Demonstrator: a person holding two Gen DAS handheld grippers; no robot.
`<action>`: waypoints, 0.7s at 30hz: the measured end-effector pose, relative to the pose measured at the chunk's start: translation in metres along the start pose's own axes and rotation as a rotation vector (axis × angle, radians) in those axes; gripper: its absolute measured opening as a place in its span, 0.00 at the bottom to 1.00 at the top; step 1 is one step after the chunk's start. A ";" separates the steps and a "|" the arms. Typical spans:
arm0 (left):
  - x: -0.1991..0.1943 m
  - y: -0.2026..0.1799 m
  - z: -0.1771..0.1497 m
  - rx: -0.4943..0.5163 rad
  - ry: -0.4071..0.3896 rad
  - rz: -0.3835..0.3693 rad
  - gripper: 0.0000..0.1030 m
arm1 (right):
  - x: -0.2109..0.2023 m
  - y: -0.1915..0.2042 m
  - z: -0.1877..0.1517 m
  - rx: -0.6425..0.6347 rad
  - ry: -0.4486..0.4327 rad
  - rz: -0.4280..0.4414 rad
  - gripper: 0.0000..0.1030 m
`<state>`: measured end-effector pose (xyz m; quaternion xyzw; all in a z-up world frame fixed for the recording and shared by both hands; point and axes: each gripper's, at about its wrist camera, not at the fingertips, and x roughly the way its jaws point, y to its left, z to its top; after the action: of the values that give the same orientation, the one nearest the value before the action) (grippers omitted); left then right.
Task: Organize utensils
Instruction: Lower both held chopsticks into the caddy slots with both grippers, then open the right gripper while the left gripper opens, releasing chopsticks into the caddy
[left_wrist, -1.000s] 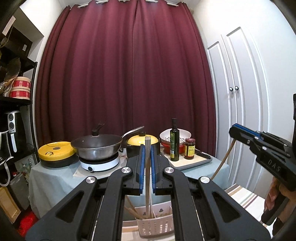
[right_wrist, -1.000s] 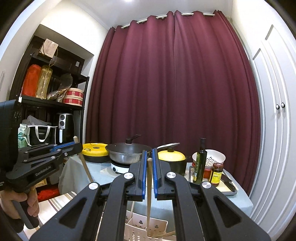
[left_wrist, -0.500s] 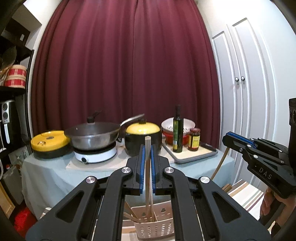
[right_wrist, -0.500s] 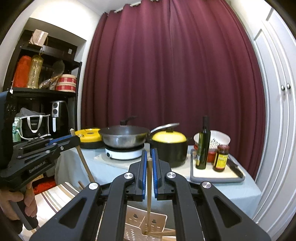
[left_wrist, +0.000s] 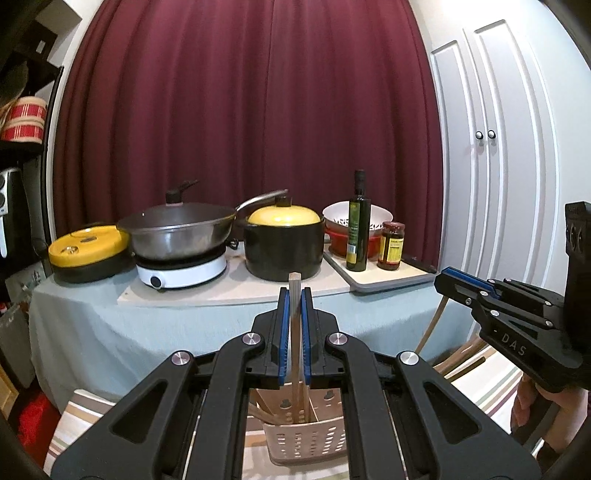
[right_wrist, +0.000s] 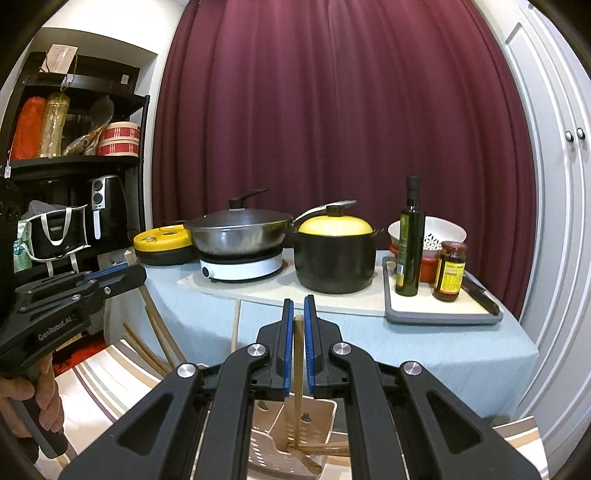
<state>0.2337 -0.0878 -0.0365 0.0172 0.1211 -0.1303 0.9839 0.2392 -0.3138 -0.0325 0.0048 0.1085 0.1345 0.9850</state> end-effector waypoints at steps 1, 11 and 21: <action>0.000 0.001 -0.001 -0.005 0.001 -0.001 0.06 | 0.001 0.000 -0.001 0.000 0.000 -0.001 0.06; 0.002 -0.003 -0.005 0.017 0.004 0.014 0.19 | 0.001 -0.001 -0.001 0.008 -0.005 -0.013 0.15; 0.000 -0.002 -0.004 0.021 -0.007 0.028 0.35 | -0.003 -0.006 0.001 0.018 -0.019 -0.024 0.30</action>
<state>0.2318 -0.0891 -0.0405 0.0288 0.1160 -0.1179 0.9858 0.2379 -0.3201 -0.0313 0.0134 0.1005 0.1217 0.9874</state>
